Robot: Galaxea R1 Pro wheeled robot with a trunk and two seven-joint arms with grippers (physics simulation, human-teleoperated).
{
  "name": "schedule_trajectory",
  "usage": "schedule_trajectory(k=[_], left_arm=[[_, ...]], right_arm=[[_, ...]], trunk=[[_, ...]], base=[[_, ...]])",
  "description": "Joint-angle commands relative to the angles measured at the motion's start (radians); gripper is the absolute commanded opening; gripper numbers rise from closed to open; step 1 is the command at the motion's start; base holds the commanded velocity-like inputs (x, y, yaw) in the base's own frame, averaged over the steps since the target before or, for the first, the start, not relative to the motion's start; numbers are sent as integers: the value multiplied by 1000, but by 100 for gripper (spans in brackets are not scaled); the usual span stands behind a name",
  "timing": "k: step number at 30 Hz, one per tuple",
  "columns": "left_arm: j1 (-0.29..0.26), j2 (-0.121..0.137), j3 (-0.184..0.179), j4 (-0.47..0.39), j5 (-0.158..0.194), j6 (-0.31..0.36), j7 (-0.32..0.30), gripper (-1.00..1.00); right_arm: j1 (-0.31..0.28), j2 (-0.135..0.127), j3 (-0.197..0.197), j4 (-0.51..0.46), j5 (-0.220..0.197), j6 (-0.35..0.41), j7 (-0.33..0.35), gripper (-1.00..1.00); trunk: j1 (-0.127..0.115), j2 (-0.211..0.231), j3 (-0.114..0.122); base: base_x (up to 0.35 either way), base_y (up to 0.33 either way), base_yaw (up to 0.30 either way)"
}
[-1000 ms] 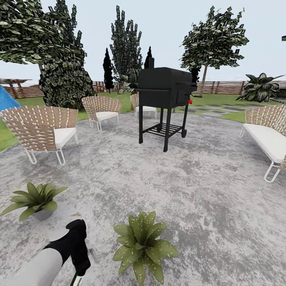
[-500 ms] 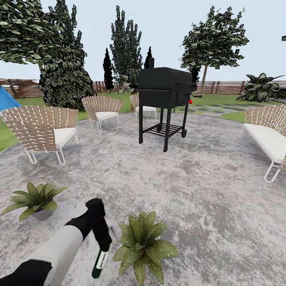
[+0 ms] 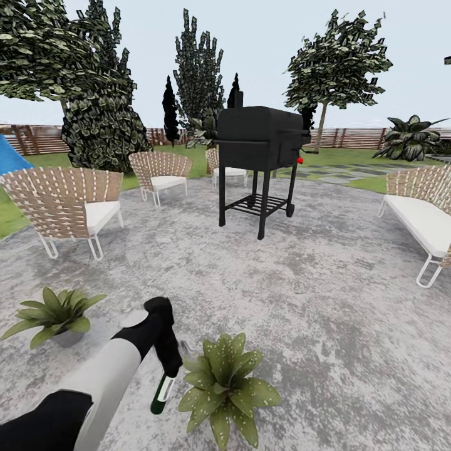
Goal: Pick up the pesticide atomizer in the garden and spray insectifuge to fully cover both potted plants in the garden.
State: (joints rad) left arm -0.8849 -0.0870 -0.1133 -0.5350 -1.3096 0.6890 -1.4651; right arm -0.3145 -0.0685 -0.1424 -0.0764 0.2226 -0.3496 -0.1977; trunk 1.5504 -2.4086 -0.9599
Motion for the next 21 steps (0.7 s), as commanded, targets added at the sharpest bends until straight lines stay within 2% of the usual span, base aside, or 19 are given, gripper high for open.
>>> schedule_trajectory(k=[1, 3, 4, 6, 10, 14, 16, 17, 18, 21], left_arm=[[-2, -15, -2, -2, -26, 11, -15, -100], [-5, -36, -2, -3, -69, 12, -78, -100], [-15, -35, -1, -3, -92, 11, -106, -100], [-22, -29, 0, -3, -107, 10, -106, -100], [-22, -14, 0, -3, -110, 8, -106, -100], [-7, 63, 0, -1, -110, 4, -106, -100], [-1, 119, 1, 0, -108, 5, -106, -100], [1, 134, 4, 1, -104, 5, -106, -100], [2, 142, 6, 4, -102, 6, -92, -100], [33, 150, 10, 5, -94, 6, 12, -100]], right_arm=[[-1, 0, -8, 1, 11, -3, -3, 100], [-1, 0, -8, 1, 11, -3, -3, 100], [0, -1, -8, 1, 11, -3, -3, 100], [-1, 0, -8, 1, 11, -3, -3, 100], [-1, 0, -8, 1, 11, -3, -3, 100], [-1, 0, -8, 1, 11, -3, -3, 100], [-1, -1, -7, 1, 11, -3, -3, 100], [-1, -1, -7, 1, 11, -3, -3, 100], [-1, -1, -7, 1, 11, -3, -3, 100], [-1, 0, -8, 1, 10, -3, -3, 100]], trunk=[[0, 0, -1], [0, 0, -1], [0, 0, -1], [0, 0, -1], [0, 0, -1], [0, 0, -1], [0, 0, -1], [0, 0, -1], [0, 0, -1], [0, 0, -1]], base=[[0, 0, 0], [0, 0, 0], [0, 0, 0], [0, 0, 0], [0, 0, 0], [0, 0, 0], [0, 0, 0], [0, 0, 0], [0, 0, 0], [0, 0, 0]])
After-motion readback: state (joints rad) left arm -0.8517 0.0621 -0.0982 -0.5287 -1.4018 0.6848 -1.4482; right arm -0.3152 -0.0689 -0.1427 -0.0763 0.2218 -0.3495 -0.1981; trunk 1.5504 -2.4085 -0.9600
